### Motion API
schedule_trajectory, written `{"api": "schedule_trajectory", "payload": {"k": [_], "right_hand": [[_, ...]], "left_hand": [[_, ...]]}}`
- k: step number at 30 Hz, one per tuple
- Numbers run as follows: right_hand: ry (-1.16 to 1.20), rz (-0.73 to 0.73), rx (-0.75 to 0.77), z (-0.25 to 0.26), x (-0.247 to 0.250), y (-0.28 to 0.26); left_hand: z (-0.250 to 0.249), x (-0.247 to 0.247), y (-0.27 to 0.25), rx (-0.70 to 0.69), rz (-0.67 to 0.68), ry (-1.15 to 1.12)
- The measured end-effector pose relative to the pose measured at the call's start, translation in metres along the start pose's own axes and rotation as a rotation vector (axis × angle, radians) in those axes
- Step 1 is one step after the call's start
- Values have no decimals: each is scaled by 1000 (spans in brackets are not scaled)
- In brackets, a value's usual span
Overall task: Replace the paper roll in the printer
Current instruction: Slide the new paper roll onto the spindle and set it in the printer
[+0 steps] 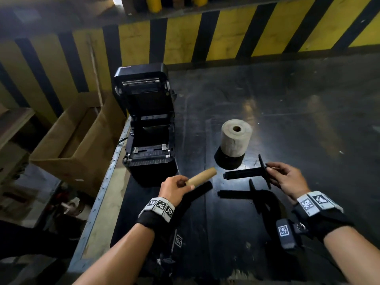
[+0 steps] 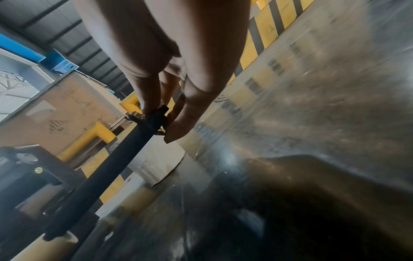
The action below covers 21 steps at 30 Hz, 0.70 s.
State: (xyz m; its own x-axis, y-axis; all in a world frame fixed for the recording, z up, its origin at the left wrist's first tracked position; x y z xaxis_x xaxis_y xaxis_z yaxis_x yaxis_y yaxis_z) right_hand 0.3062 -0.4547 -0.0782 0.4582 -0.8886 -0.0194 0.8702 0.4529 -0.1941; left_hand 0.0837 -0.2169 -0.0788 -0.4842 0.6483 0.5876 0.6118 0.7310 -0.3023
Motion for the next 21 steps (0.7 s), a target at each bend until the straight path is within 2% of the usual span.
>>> {"api": "schedule_trajectory", "payload": {"k": [4, 9, 13, 16, 21], "right_hand": [[-138, 44, -32, -13, 3, -4], [-458, 131, 6, -23, -3, -11], [-591, 125, 39, -21, -4, -12], [-749, 173, 42, -18, -6, -9], [-978, 258, -21, 2, 0, 9]], "left_hand": [[-5, -15, -4, 34, -20, 25], [-4, -39, -13, 15, 46, 197], [-5, -42, -13, -8, 79, 302], [-8, -40, -8, -19, 117, 372], [-36, -35, 16, -144, 200, 452]]}}
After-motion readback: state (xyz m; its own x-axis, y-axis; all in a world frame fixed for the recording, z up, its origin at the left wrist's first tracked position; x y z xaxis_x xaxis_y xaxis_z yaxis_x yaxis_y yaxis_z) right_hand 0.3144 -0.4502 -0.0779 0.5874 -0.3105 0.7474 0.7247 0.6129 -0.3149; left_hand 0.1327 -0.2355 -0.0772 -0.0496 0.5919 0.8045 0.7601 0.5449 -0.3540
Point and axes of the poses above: each hand's wrist, its own y-axis towards the middle knuckle, its own x-axis out of the back of the hand, z = x × y, the point moved 2 cm from there along y, towards the middle knuckle, and after that the axes turned 4 degrees about x, right-handed, at the moved point
